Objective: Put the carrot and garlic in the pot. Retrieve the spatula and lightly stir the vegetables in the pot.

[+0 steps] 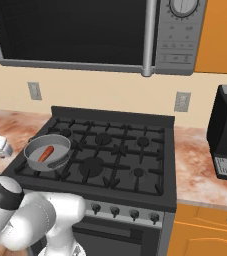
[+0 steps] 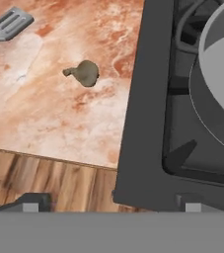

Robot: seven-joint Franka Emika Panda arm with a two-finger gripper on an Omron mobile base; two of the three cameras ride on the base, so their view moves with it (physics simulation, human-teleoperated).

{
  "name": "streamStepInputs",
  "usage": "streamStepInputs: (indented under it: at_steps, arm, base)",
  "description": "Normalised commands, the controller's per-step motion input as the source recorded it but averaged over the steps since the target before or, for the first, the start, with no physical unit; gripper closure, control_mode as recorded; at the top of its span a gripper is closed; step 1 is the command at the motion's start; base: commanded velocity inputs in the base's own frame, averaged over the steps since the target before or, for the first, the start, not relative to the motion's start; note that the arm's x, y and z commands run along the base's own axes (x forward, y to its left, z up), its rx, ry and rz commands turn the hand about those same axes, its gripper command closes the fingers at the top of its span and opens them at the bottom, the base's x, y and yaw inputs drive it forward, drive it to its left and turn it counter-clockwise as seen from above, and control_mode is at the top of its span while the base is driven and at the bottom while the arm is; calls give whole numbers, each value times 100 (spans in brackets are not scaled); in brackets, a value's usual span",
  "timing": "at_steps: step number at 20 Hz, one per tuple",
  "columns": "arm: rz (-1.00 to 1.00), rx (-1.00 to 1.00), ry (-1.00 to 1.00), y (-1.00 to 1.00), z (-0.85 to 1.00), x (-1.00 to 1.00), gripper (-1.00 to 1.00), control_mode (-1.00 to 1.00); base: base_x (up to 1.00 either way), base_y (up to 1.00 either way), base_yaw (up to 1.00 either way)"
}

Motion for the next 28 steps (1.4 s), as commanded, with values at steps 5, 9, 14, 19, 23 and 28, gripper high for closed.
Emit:
streamStepInputs:
  at_steps: [5, 9, 14, 19, 23, 28]
  arm:
    - [2, -2, 0, 51, 0, 26, -100, -100]
    - [1, -4, 4, 38, 0, 70, -100, -100]
    - [0, -4, 7, 9, 0, 57, -100, -100]
    - [0, 0, 3, 4, -2, 22, -100, -100]
    - [0, 0, 1, 8, -24, 13, -100, -100]
    - [0, 0, 5, 0, -57, 16, -100, -100]
  base:
    - [0, 0, 0]
    - [0, 0, 0]
    - [0, 0, 0]
    - [0, 0, 0]
    - [0, 0, 0]
    - [0, 0, 0]
